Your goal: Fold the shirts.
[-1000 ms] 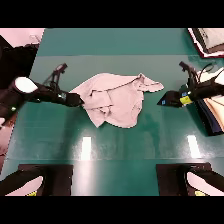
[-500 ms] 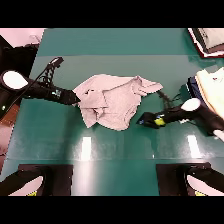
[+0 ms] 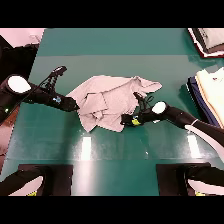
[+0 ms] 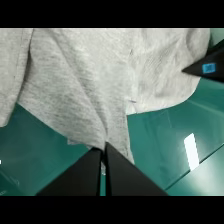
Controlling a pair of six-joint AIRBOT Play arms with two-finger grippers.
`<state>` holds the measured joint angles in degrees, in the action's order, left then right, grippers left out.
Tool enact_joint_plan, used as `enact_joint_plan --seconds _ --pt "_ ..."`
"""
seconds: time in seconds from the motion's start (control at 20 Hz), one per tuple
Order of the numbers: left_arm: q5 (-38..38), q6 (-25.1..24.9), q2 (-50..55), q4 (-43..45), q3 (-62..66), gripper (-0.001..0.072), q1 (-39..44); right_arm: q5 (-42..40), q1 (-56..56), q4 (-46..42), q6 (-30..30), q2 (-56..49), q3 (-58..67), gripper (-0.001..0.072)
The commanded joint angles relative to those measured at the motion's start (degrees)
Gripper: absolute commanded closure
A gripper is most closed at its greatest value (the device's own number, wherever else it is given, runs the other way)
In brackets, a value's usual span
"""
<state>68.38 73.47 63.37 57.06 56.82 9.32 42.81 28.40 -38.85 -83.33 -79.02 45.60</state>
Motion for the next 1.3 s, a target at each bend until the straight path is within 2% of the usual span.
enact_joint_plan --seconds 0.0,0.2,0.35,0.5,0.55,0.6,0.65,0.75,0.85,1.05,1.25 --pt "4.1 0.0 0.0 2.9 -0.6 0.0685 -0.1 6.1 -3.1 -8.0 -1.6 3.9 2.0 0.0698" --pt "2.4 0.0 0.0 2.6 -8.5 0.0685 -0.1 16.5 -12.2 -17.8 -6.4 13.9 2.0 0.0698" --pt "-0.6 0.0 0.0 2.2 -12.6 0.0684 -0.1 20.6 -17.6 -17.9 -6.3 19.0 2.0 0.0698" --pt "-2.4 0.0 0.0 -1.1 -12.7 0.0678 -0.1 20.8 -18.4 -18.0 -6.2 21.5 2.0 0.0698" --pt "-2.4 -0.3 0.0 -1.3 -12.7 0.0431 -0.1 20.9 -18.4 -18.0 -6.2 22.0 2.0 0.0698" --pt "-2.4 -0.2 0.0 -0.5 -12.7 0.0091 -0.1 21.0 -18.5 -18.3 -6.2 22.6 2.0 0.0698" --pt "-1.8 0.1 0.0 1.4 -12.3 0.0047 -0.1 21.2 -19.0 -18.4 -6.2 23.2 2.0 0.0698" --pt "-0.2 0.2 -0.1 4.8 -11.1 0.0044 -0.1 22.6 -21.2 -18.3 -6.2 24.8 2.0 0.0698" --pt "-0.6 1.3 0.0 3.7 -11.1 0.0044 -0.1 25.0 -24.3 -18.2 -6.2 25.9 2.0 0.0697" --pt "-4.0 -0.3 0.0 -9.8 -17.6 0.0044 -0.1 25.7 -25.2 -18.2 -5.5 26.0 2.0 0.0697" --pt "-5.2 -0.5 0.0 -17.8 -25.8 0.0045 -0.1 23.1 -23.1 -18.3 -5.6 26.0 2.0 0.0697"
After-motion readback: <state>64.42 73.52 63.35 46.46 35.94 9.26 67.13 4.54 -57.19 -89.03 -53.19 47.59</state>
